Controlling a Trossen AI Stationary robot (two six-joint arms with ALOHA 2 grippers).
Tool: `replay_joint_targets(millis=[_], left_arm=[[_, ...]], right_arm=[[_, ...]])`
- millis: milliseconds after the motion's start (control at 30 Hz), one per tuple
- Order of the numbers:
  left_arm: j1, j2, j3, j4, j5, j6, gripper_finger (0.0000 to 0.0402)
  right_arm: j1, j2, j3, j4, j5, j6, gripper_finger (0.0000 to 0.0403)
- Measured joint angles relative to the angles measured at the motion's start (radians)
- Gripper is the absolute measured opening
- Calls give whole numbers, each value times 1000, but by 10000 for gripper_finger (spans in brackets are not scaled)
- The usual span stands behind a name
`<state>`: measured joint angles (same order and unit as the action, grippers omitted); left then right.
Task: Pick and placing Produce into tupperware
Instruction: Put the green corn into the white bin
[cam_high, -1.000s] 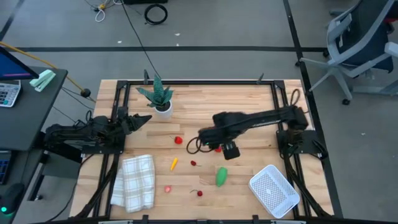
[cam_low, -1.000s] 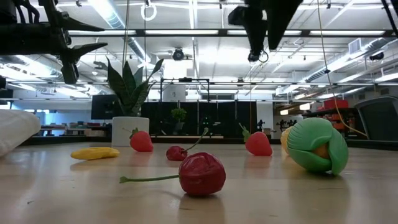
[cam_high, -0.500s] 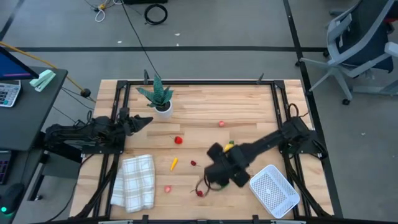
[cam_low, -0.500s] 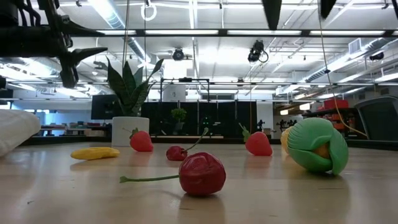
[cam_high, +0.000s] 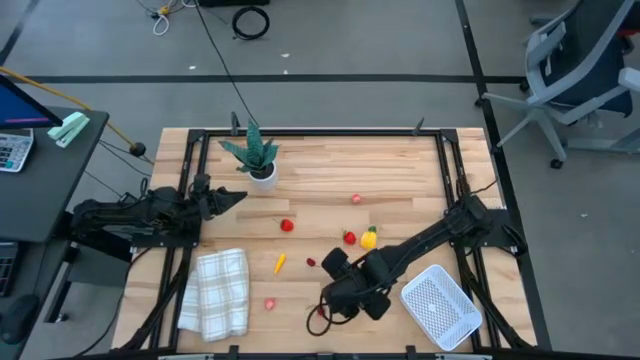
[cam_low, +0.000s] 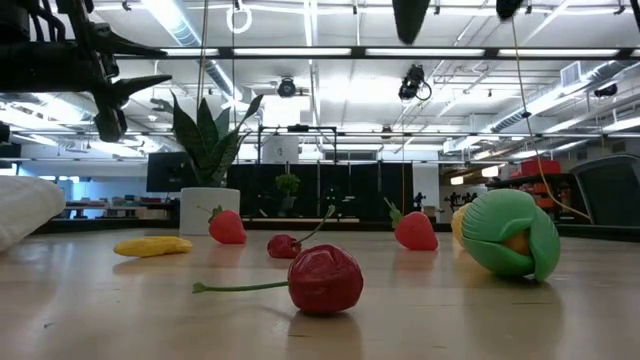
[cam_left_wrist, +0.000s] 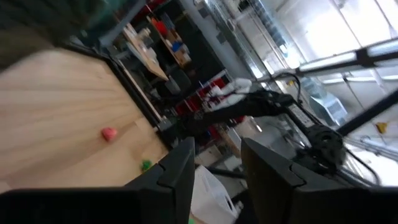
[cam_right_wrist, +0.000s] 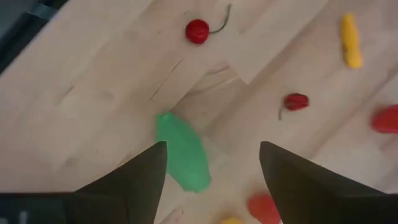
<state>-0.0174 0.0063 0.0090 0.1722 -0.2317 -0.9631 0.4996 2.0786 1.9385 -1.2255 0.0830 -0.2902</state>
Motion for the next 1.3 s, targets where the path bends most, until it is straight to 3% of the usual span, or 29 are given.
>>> replay_joint_targets(millis=[200, 833, 1300], left_arm=[[0, 0, 0, -4, 63, -21, 134], [0, 0, 0, -18, 65, -21, 138], [0, 0, 0, -22, 65, -21, 132]], right_arm=[[22, 66, 0, -3, -3, 2, 265], [22, 128, -1, -45, 22, 15, 264], [19, 127, -169, -30, 21, -31, 264]])
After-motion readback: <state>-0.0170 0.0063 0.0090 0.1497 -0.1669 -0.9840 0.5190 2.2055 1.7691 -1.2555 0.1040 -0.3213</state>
